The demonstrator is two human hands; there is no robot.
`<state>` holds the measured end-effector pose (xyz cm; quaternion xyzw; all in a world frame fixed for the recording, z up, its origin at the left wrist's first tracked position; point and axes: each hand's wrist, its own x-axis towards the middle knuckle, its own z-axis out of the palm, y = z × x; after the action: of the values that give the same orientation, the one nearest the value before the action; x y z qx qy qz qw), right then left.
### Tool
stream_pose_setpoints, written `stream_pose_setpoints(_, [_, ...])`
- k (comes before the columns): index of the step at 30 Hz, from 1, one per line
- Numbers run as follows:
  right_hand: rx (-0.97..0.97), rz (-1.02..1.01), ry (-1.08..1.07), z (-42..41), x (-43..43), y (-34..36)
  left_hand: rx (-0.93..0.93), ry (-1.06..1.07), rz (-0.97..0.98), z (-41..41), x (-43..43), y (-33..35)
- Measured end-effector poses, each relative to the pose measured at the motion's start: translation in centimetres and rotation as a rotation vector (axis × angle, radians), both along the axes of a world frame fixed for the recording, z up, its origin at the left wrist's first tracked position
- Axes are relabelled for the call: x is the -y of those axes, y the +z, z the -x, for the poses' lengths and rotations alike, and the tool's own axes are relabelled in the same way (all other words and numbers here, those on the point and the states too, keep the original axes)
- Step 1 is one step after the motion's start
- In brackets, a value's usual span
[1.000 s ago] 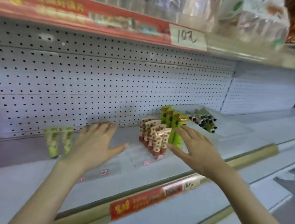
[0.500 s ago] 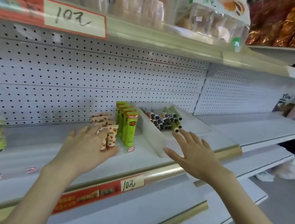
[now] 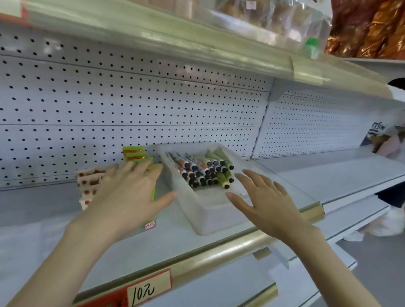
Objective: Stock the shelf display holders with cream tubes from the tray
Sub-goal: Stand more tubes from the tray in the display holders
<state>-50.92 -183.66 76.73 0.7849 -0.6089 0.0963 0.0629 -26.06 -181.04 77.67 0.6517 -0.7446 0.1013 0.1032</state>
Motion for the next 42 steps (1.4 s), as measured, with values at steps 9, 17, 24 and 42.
stream_pose_setpoints(9, [0.129,-0.015,-0.001,4.5,4.6,-0.6,0.010,0.050,-0.015,3.0,4.3,1.0])
stream_pose_setpoints(17, [0.147,-0.025,0.185,9.0,11.1,-1.5,-0.081,0.125,0.015,9.1,7.9,0.9])
stream_pose_setpoints(24, [0.193,-0.071,0.356,10.8,17.4,-0.9,-0.200,0.183,-0.054,12.7,10.6,-0.1])
stream_pose_setpoints(42, [0.168,-0.316,0.234,0.9,29.4,-2.3,-0.214,0.211,-0.178,11.6,16.4,-1.8])
